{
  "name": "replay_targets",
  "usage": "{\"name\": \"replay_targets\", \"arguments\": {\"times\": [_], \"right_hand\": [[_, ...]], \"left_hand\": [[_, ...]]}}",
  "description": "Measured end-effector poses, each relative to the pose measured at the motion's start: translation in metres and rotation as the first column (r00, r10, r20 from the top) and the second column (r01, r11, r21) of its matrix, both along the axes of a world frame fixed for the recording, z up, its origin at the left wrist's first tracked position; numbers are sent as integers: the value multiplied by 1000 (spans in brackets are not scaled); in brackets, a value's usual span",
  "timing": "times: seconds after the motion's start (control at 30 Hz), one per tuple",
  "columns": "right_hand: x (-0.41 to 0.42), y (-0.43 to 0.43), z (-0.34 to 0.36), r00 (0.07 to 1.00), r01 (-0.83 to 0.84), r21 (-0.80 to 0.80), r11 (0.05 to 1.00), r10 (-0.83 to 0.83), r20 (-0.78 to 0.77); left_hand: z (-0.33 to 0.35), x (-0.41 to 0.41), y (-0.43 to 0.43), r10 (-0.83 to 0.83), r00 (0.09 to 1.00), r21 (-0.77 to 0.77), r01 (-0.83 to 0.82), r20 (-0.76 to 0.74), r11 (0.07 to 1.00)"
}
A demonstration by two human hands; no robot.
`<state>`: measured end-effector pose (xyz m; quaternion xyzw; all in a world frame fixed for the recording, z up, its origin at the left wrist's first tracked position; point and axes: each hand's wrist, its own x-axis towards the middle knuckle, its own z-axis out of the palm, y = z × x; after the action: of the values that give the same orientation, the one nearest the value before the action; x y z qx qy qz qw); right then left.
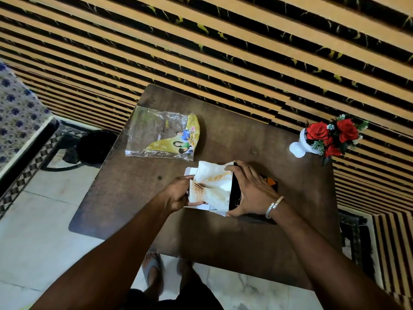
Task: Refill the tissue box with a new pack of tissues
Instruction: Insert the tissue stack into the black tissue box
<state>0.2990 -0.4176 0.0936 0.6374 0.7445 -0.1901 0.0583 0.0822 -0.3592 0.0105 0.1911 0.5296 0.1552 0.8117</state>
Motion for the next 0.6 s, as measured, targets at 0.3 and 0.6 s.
{"name": "replay_targets", "arguments": {"times": [0.3,0.6], "right_hand": [[-11,4,-6,995,-73,8,997,73,69],[-19,4,-9,1000,-23,59,998,23,5]], "left_hand": [[5,25,-2,-90,993,172,101,-75,980],[7,61,-16,-216,955,332,274,-201,903]]}}
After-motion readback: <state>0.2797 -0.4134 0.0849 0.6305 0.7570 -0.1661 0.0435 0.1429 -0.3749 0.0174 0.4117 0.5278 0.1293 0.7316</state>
